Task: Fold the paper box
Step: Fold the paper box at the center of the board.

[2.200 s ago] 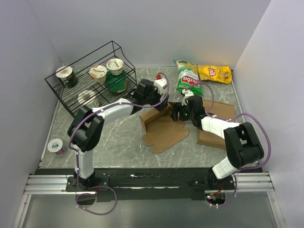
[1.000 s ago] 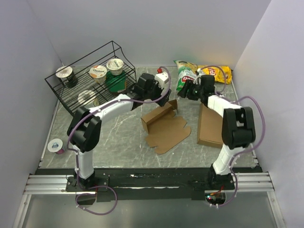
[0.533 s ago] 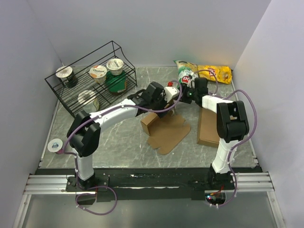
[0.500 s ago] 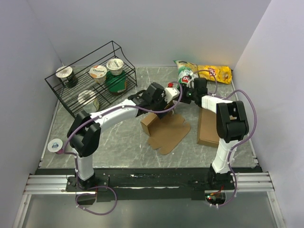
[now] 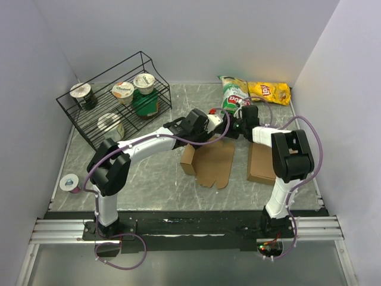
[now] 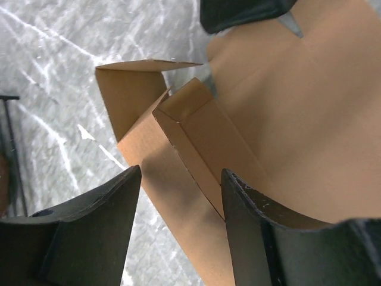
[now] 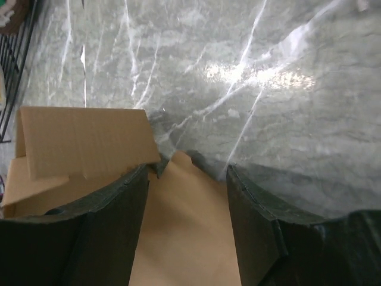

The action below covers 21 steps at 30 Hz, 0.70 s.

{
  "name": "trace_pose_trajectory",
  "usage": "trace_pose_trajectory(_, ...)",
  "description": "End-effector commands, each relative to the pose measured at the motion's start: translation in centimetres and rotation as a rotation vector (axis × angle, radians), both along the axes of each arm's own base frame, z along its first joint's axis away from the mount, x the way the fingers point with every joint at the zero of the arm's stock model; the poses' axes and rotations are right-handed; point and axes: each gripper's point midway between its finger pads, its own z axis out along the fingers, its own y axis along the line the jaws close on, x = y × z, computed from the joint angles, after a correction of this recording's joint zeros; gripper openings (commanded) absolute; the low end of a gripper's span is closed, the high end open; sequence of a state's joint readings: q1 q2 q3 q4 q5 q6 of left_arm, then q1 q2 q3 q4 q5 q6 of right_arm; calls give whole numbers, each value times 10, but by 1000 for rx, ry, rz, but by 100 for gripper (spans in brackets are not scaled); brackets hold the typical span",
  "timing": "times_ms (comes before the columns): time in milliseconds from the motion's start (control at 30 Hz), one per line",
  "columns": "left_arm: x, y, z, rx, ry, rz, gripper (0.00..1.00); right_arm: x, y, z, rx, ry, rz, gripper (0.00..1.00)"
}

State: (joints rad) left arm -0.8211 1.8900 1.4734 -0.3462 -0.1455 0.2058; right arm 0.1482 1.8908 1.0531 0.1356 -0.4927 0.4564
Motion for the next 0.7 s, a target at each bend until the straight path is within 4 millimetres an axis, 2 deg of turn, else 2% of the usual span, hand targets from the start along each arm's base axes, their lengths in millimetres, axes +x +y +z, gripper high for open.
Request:
trace_pose_trajectory(0,9,9,7,48,-61,72,62,10,-12,49,-29,-128,-67,64)
trace_pose_trajectory(233,1,13,-8,100,-58,52,54,0,-28,65,-98,-180,-119,67)
trace_pose_trajectory(300,-1,14,-4,98,-90,20,52,-1,-35,68,-125,-190,-136,67)
trace_pose_trajectory(333,-8,21,-16,133,-91,-23,49,-2,-36,70,-140,-197,-134,68)
trace_pose_trajectory(367,-5,17,1,79,-149,-38,46,-2,-38,69,-150,-196,-142,68)
trace_pose_trajectory(400,-7,17,4,69,-170,-62,44,-3,-39,71,-155,-199,-140,68)
trace_pose_trajectory(433,-13,23,-5,87,-181,-89,44,-2,-39,73,-162,-206,-136,68)
trace_pose_trajectory(467,-12,19,14,42,-232,-96,44,-3,-39,72,-165,-207,-132,68)
trace_pose_trajectory(533,-15,21,22,31,-262,-109,44,-3,-40,74,-166,-209,-133,68)
trace_pose_trajectory(667,-18,19,55,-35,-315,-107,59,-5,-39,77,-160,-217,-131,69)
